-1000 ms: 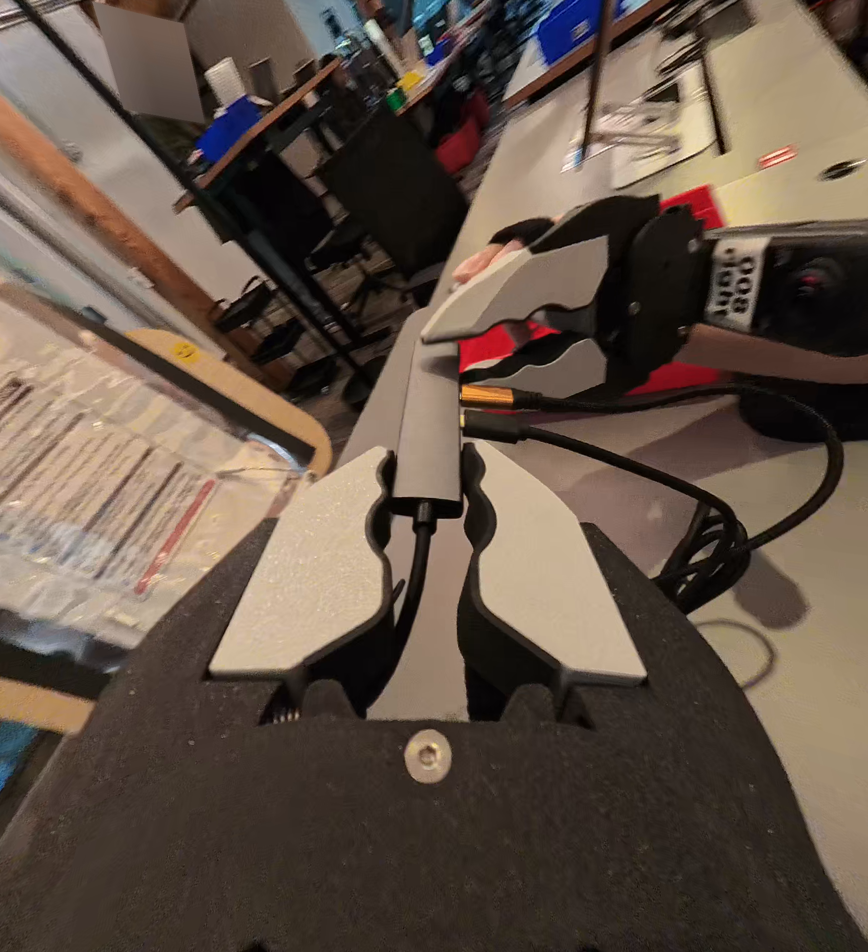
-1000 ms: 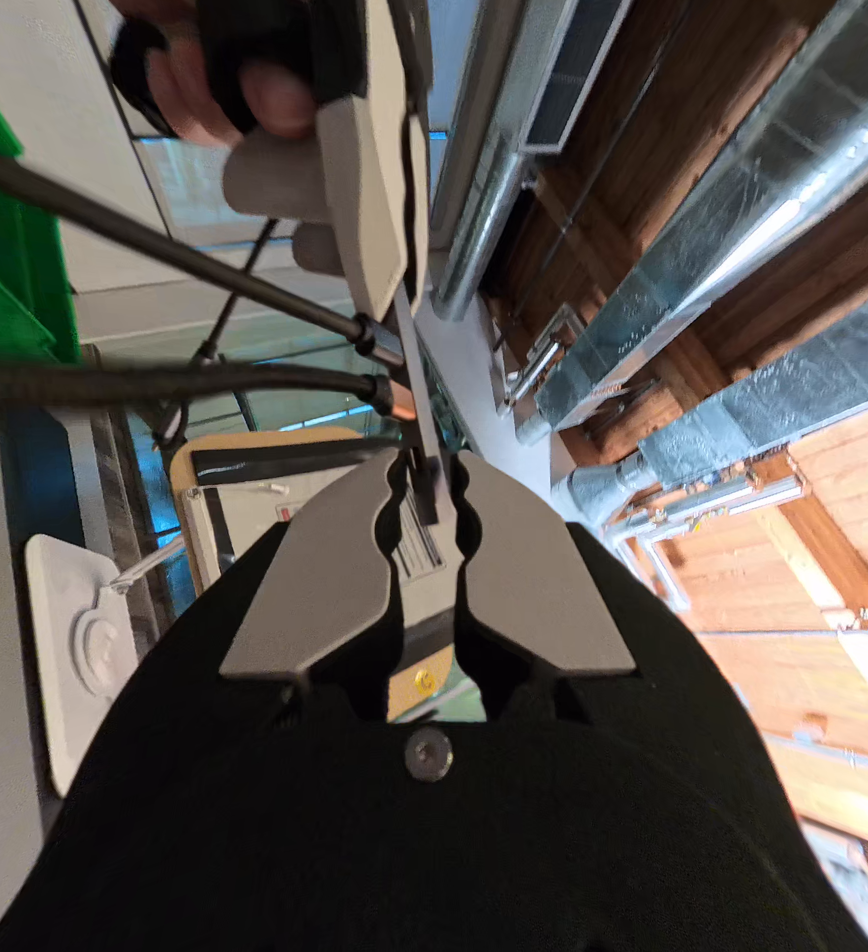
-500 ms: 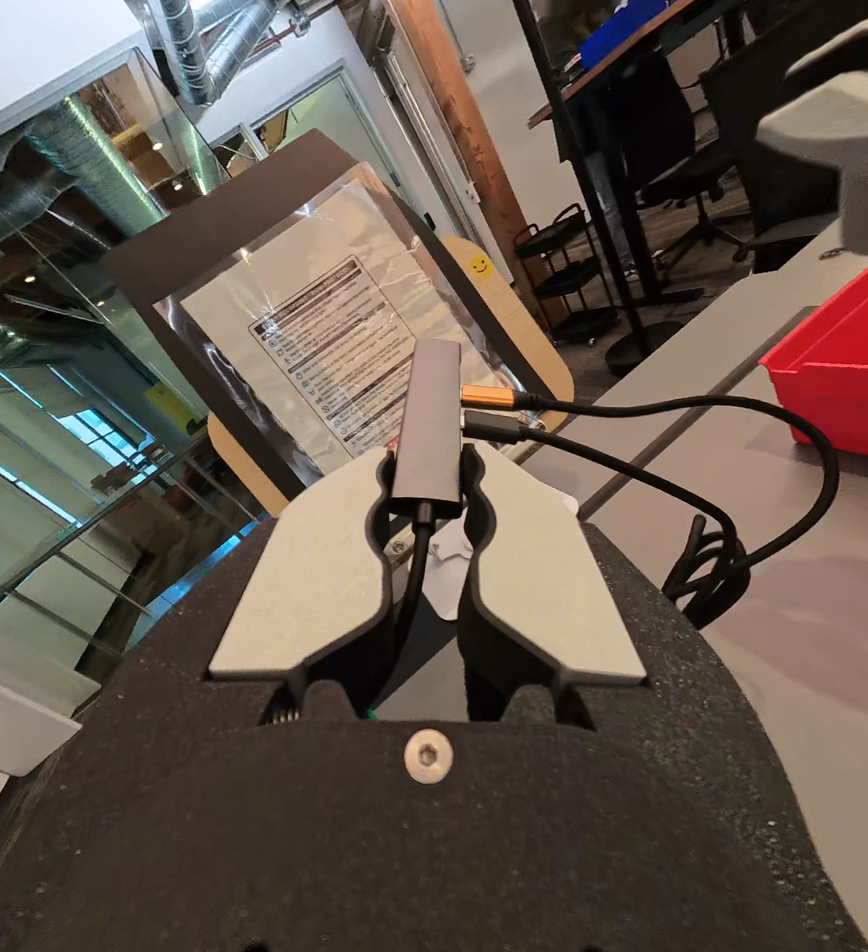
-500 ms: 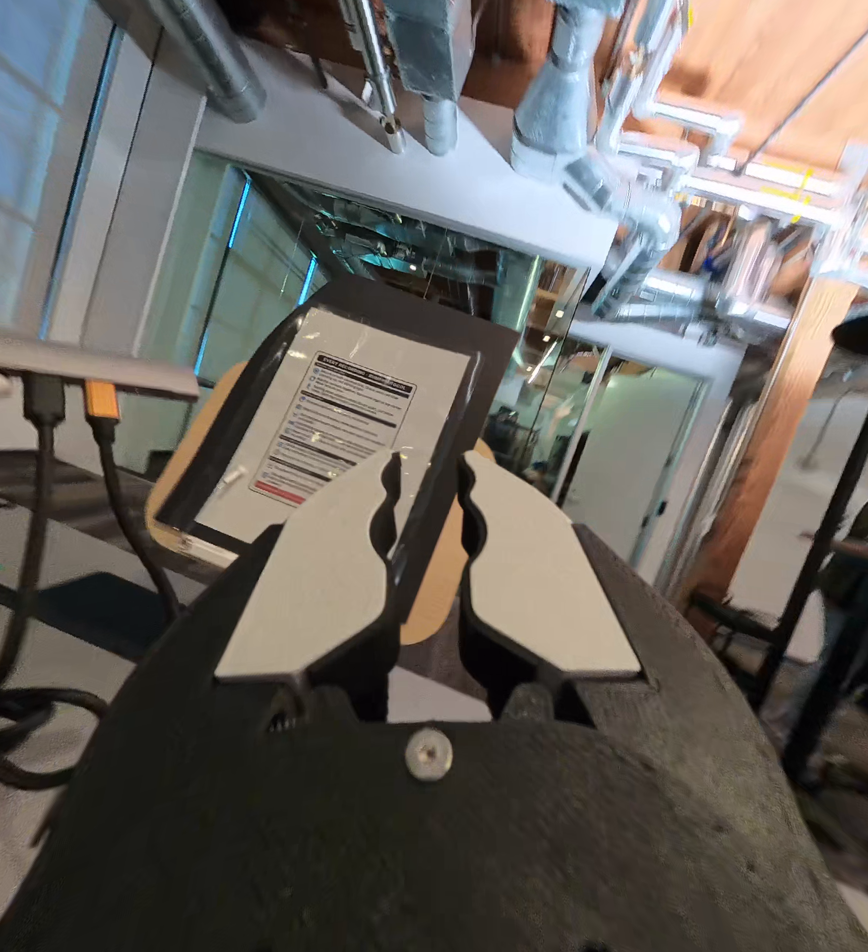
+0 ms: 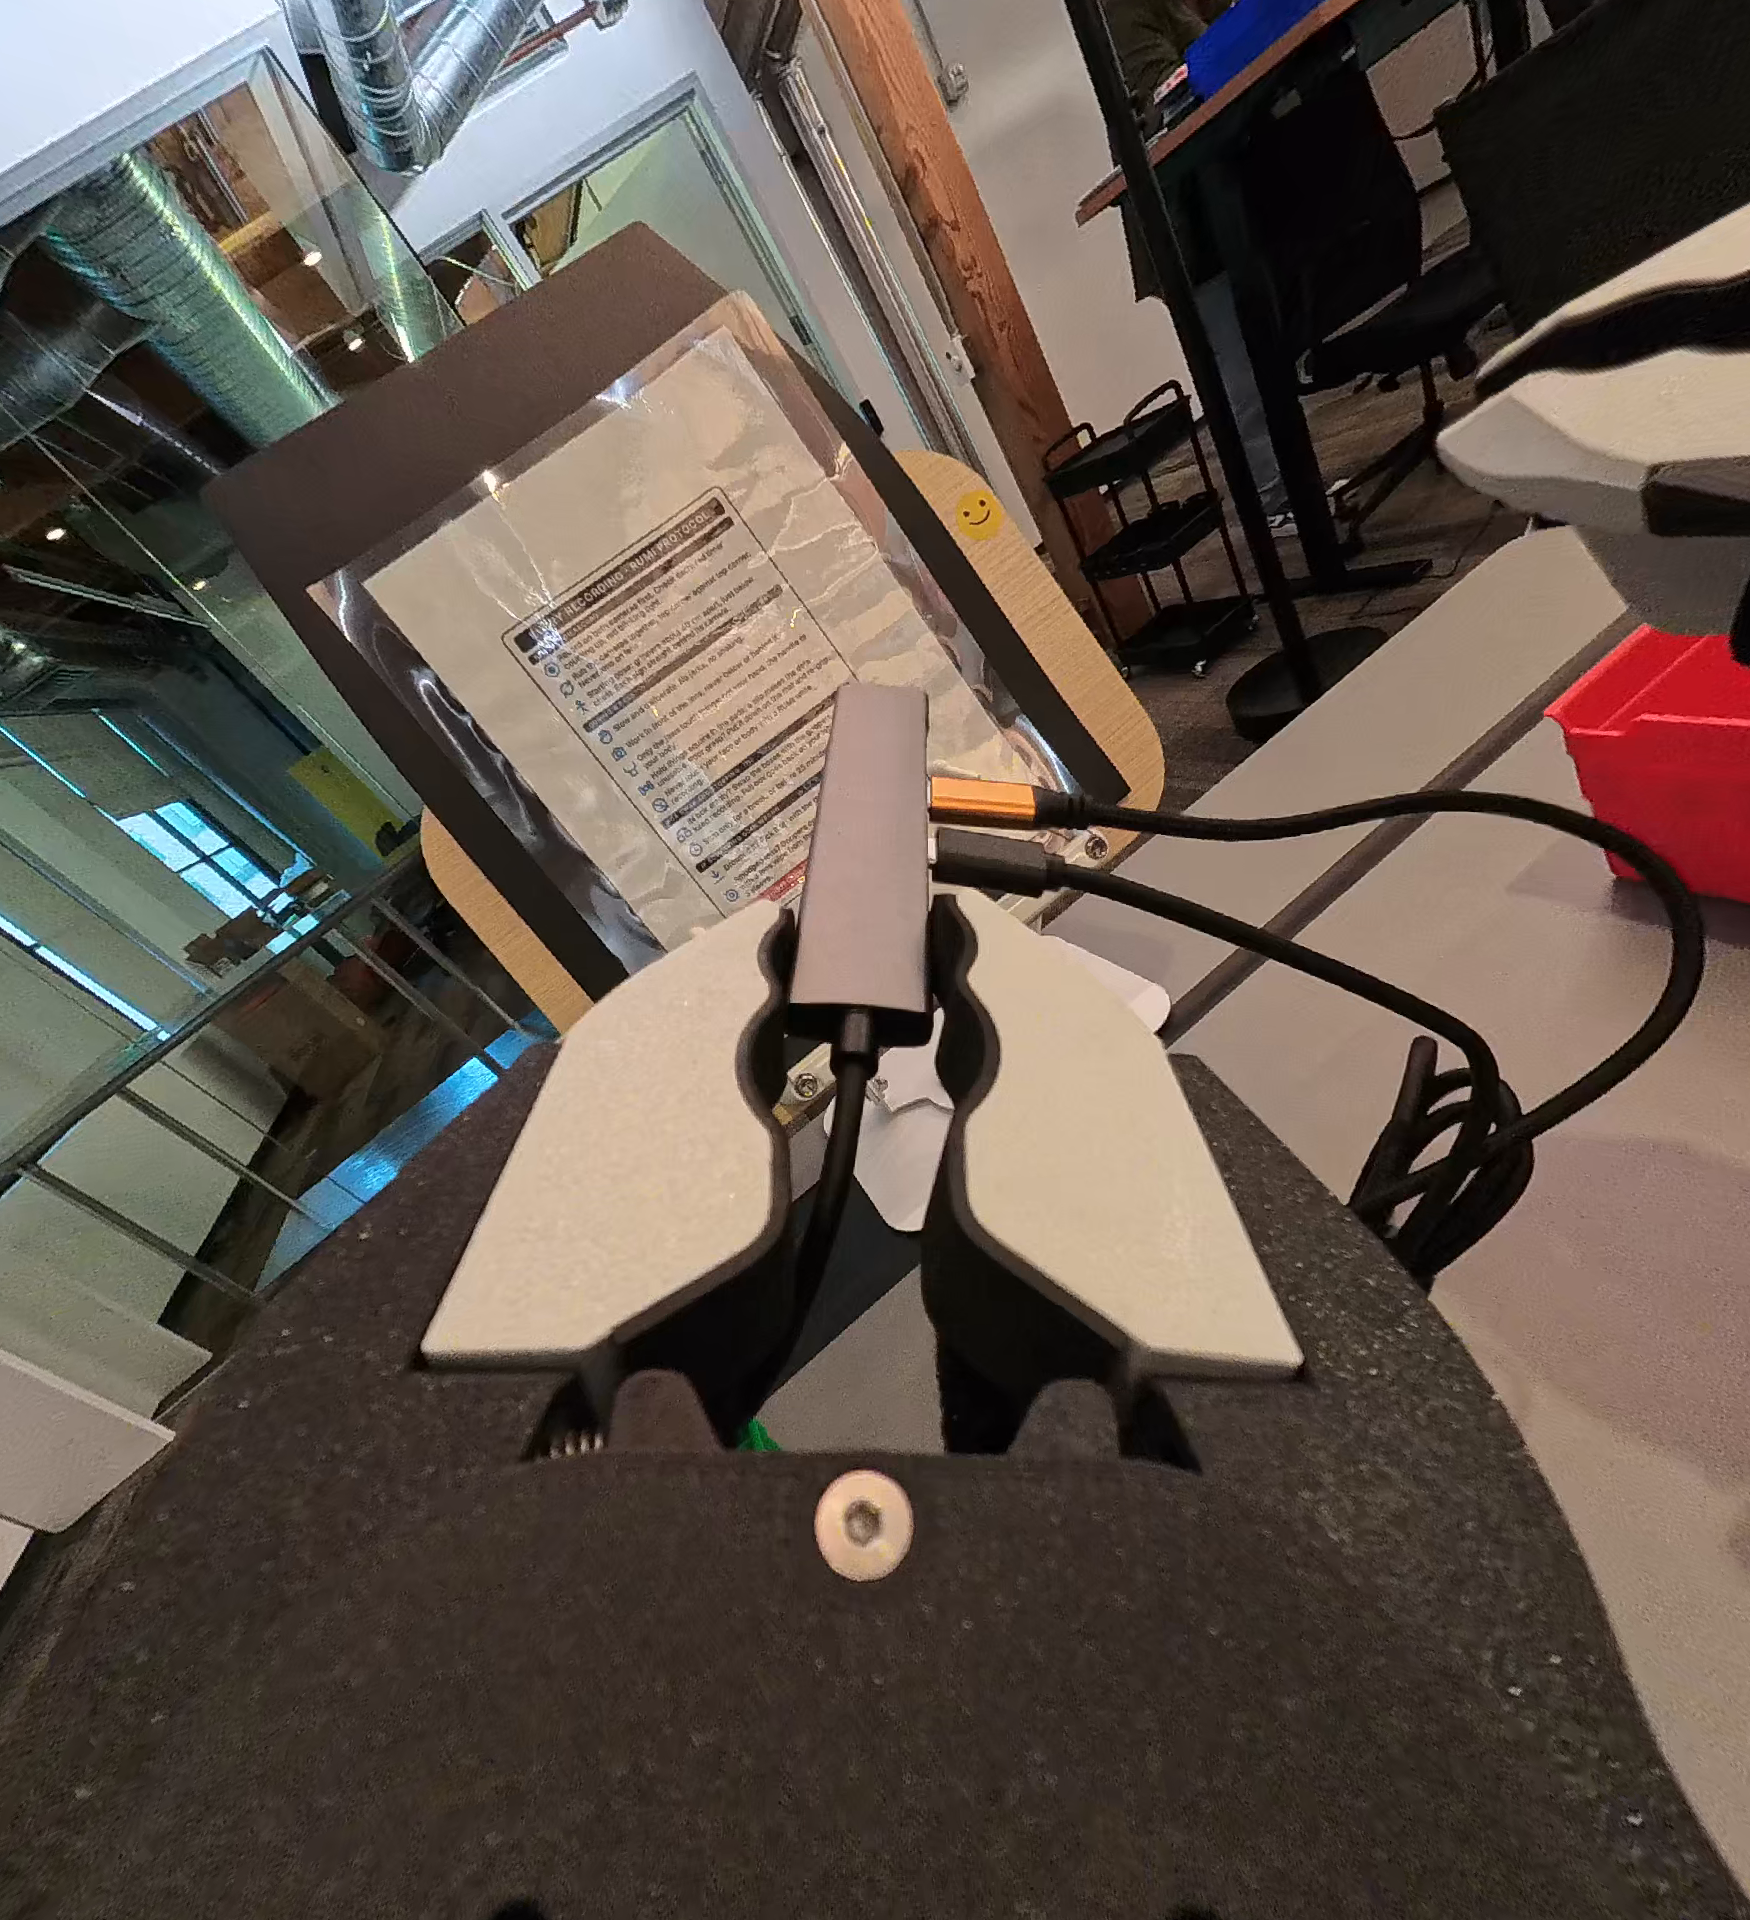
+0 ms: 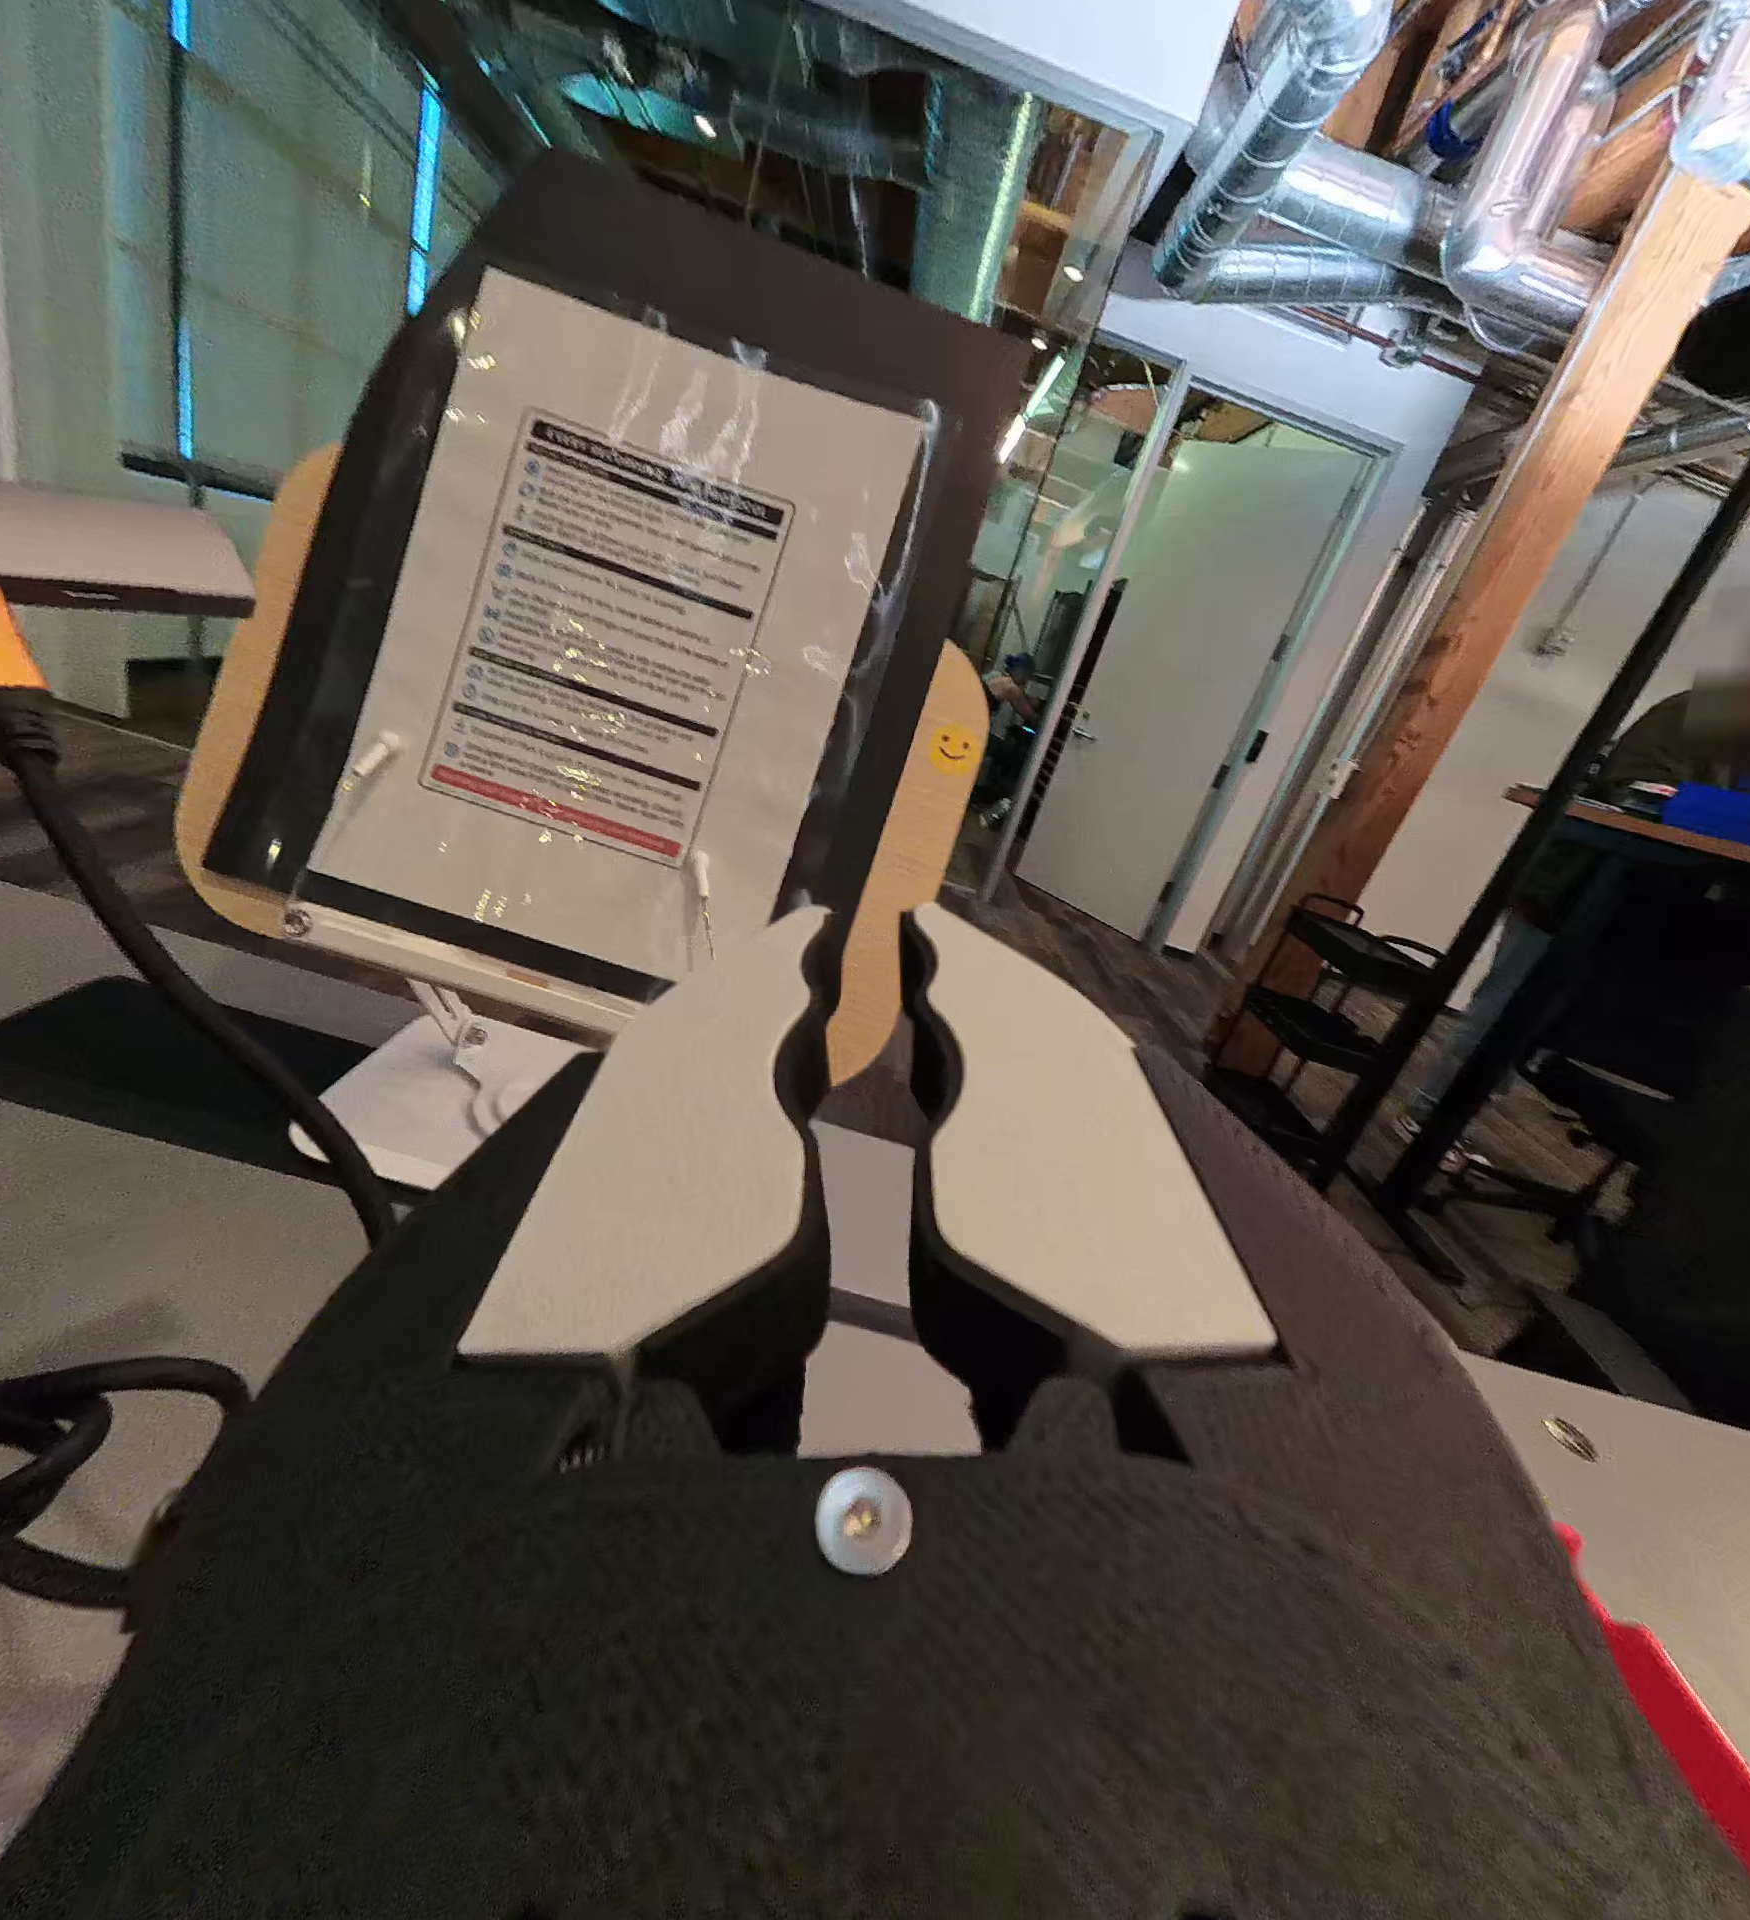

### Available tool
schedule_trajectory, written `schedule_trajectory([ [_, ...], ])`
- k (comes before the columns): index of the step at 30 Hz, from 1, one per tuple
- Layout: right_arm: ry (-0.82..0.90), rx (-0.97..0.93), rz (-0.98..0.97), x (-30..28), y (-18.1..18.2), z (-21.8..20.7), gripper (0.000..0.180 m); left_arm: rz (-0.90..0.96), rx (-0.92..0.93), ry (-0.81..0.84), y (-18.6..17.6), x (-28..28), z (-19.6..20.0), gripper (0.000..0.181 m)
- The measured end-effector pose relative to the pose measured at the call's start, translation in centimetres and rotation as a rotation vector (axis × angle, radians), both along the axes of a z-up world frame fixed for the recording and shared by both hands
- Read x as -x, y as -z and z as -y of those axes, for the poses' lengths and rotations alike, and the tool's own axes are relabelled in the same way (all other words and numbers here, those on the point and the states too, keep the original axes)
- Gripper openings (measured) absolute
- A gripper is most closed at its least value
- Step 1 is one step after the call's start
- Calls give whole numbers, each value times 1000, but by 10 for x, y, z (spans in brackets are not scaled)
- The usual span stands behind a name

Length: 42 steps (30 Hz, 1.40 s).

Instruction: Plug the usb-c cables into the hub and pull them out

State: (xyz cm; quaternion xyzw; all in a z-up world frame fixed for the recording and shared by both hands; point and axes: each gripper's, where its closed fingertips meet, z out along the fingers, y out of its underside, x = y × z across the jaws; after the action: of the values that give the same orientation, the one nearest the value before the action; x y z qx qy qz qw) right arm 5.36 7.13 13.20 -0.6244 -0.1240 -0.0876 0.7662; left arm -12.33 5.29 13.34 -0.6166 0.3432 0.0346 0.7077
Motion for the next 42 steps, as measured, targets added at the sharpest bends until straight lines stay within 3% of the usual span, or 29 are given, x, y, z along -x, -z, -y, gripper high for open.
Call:
schedule_trajectory([
  [1,18,17,9,0,3,-2,11,-2,3,0,1,0,0,24],
  [14,79,126,69,2,26,-12,28,66,63,102,3,-10,3,23],
  [16,-20,79,44,15,19,-5,29,89,68,141,2,-14,6,24],
  [20,-468,-111,-8,66,-15,49,22,144,62,218,-4,-20,14,24],
  [22,-569,-160,-29,76,-27,71,19,163,57,248,-7,-23,18,23],
  [25,-572,-145,-15,80,-33,81,20,137,45,242,-6,-25,19,23],
  [28,-512,-256,17,69,-55,101,20,114,24,226,-5,-27,19,24],
  [32,-567,-303,52,84,-66,133,20,102,0,215,-7,-28,21,24],
  [37,-580,-98,63,109,-21,94,25,120,-19,230,-10,-31,26,24],
  [42,-590,-20,-5,109,2,68,23,130,-30,240,-12,-33,29,24],
])
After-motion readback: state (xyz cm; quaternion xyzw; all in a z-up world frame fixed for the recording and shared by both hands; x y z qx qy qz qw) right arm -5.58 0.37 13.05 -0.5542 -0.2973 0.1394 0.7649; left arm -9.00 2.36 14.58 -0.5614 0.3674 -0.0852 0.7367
